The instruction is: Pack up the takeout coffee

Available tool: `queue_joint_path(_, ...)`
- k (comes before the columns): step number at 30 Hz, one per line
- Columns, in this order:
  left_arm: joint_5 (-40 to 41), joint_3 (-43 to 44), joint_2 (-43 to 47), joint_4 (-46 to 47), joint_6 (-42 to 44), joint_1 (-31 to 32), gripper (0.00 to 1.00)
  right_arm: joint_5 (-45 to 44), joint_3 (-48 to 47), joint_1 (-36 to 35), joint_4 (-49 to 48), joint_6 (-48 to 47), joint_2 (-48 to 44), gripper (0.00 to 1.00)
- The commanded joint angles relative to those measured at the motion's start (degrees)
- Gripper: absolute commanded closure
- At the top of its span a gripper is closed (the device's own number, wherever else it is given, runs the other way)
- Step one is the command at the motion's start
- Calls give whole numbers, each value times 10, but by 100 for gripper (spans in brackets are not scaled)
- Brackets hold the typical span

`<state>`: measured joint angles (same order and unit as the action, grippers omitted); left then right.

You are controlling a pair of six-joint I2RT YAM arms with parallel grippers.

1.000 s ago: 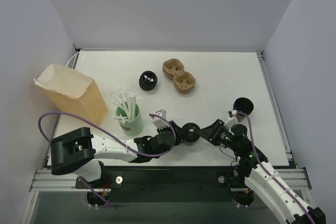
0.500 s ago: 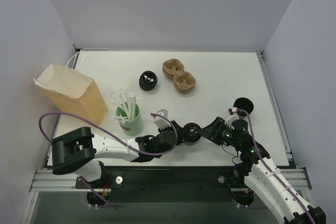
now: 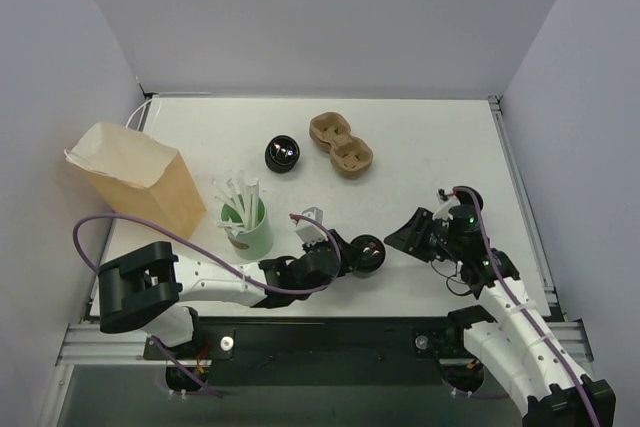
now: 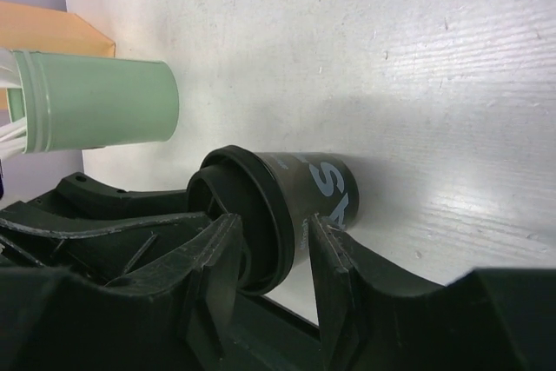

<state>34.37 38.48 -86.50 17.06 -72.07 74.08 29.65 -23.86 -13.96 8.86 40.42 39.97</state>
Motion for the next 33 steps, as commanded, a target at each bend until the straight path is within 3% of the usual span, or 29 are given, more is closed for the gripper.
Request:
queue_joint_path(1,-53,-34,-46,-215,54,9,72,42,-33,33,5,-39,31,64)
queue_joint_path(12,-61,-31,-51,-201,73,4,72,146,-2,60,-72,-58,86,66)
queue_joint_path(26,-62,-28,-60,-201,69,4,72,125,56,61,-131,-36,96,71)
queue_joint_path(33,-62,-32,-71,-200,58,4,72,113,143,62,-171,-3,94,79)
